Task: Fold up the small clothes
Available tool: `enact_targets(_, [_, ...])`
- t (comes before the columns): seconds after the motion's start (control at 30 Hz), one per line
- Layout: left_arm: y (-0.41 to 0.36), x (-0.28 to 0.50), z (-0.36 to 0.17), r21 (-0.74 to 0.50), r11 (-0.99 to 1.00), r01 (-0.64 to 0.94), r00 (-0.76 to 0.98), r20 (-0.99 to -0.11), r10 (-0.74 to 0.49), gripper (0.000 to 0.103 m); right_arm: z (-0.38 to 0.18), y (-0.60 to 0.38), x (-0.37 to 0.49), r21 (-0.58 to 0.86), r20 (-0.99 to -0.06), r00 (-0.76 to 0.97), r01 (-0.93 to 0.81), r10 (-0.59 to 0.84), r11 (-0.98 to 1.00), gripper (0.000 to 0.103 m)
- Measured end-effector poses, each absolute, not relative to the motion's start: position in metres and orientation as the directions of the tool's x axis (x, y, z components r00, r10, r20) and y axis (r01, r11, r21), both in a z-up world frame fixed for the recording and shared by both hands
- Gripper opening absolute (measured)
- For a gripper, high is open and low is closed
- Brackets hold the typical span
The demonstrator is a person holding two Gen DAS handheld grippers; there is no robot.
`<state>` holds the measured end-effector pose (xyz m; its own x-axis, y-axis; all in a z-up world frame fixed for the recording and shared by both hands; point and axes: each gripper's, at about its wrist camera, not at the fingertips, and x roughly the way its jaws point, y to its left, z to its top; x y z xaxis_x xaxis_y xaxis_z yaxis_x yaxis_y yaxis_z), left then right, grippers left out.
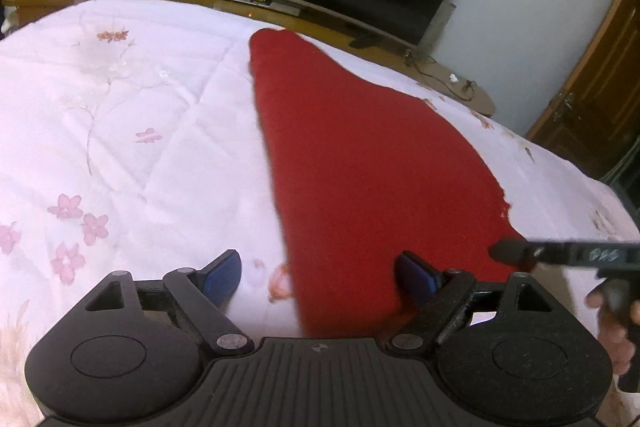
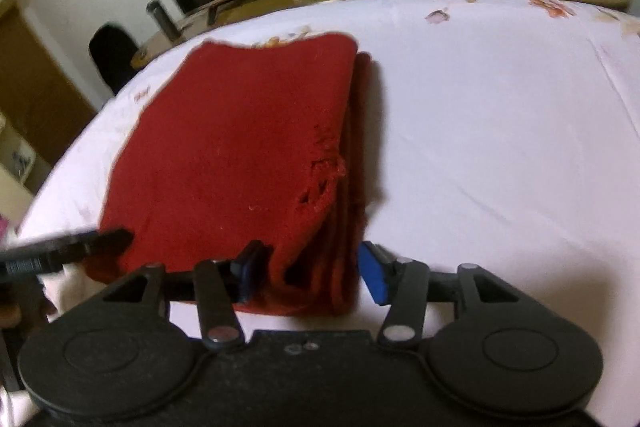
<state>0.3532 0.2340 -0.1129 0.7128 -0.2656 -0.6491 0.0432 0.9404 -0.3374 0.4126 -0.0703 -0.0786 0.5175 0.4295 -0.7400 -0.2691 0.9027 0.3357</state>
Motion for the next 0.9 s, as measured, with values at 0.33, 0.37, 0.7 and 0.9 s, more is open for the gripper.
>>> enact_targets(0.33, [0.201, 0.299, -0.088, -0.317, 0.948, 0.041, 0.738, -0.63, -0.242, 0.085, -0.034, -0.09, 0.349, 0.25, -0.66, 0.618, -0.355, 0.427, 0.901, 0.062])
enact_targets(0.37, [0.196, 0.295, -0.084, -0.313, 0.948, 0.049, 0.742, -0.624, -0.244, 0.085, -0.031, -0.091, 0.343, 0.247, -0.658, 0.622, -0.354, 0.424, 0.902, 0.062])
enact_targets(0.7, [0.169, 0.208, -0.024, -0.268, 0.961, 0.064, 0.815, -0.542, -0.206, 0.103, 0.013, -0.102, 0.276, 0.197, -0.627, 0.689, -0.312, 0.364, 0.929, 0.088])
enact_targets(0.9, [0.151, 0.14, 0.012, -0.232, 0.969, 0.09, 0.849, -0.49, -0.196, 0.103, 0.041, -0.104, 0.217, 0.174, -0.566, 0.749, -0.3, 0.345, 0.938, 0.089])
